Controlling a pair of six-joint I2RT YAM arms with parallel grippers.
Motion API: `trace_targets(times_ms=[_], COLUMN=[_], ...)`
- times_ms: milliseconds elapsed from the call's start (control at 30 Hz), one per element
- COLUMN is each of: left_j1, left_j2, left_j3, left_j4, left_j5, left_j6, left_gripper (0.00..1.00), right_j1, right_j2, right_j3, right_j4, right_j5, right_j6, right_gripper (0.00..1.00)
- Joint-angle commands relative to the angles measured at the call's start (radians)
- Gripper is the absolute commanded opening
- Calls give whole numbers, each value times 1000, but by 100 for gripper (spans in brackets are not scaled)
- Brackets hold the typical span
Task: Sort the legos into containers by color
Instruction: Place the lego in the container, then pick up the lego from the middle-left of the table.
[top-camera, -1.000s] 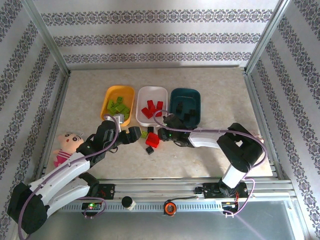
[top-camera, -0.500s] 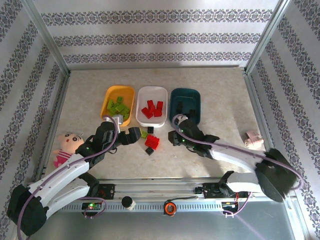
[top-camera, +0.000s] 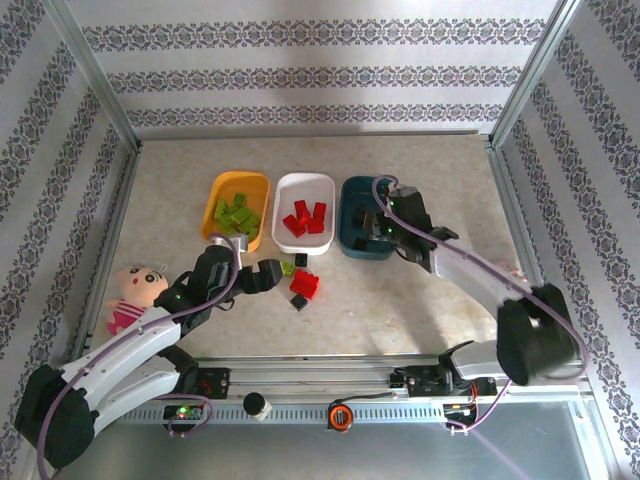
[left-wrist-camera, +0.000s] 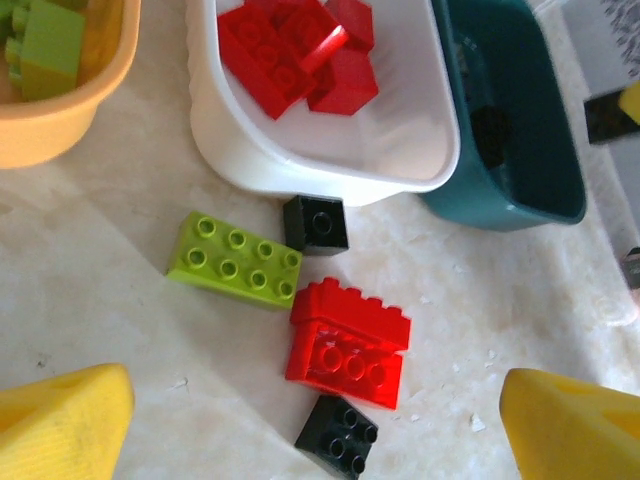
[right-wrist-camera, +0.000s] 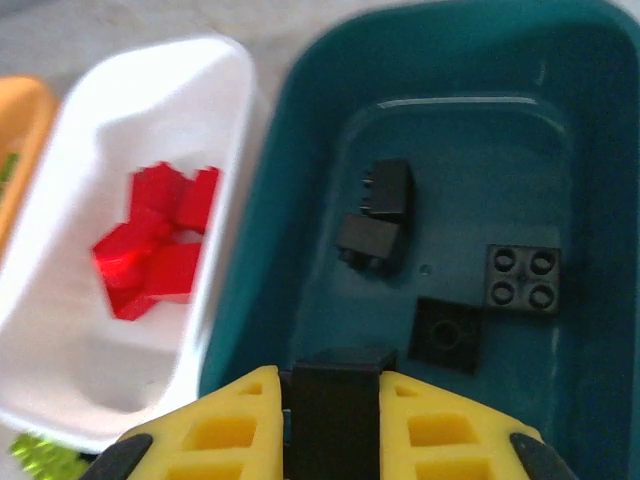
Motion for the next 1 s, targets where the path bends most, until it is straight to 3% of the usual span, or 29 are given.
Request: trace_targets(times_ms=[0,100,233,367,633,967], left_j1=[-11,-22,-79,-168,-320,-369], left_j2=[55,118,217,320,491,656], left_j3=[31,37,77,144,238,308], left_j4=[-37,-15,-10,-46,-120,-176], left_j5=[46,65,45,-25,-136,-240], left_j6=[62,83,139,218,321,352], left_gripper=[92,90,89,88,82,74], right_j1=[-26,-31,-34,-33,-33,-34], right_j2=[101,174,233,188,63,-5], right_j3=[73,127,182,143,12,-45], right_j4=[3,6,-24,-4,35,47], right_j5=[-31,-29,-36,-43,-47,-37], right_j6=[-29,-29,-31,-18,4,12], right_gripper=[15,20,48,60,64,64])
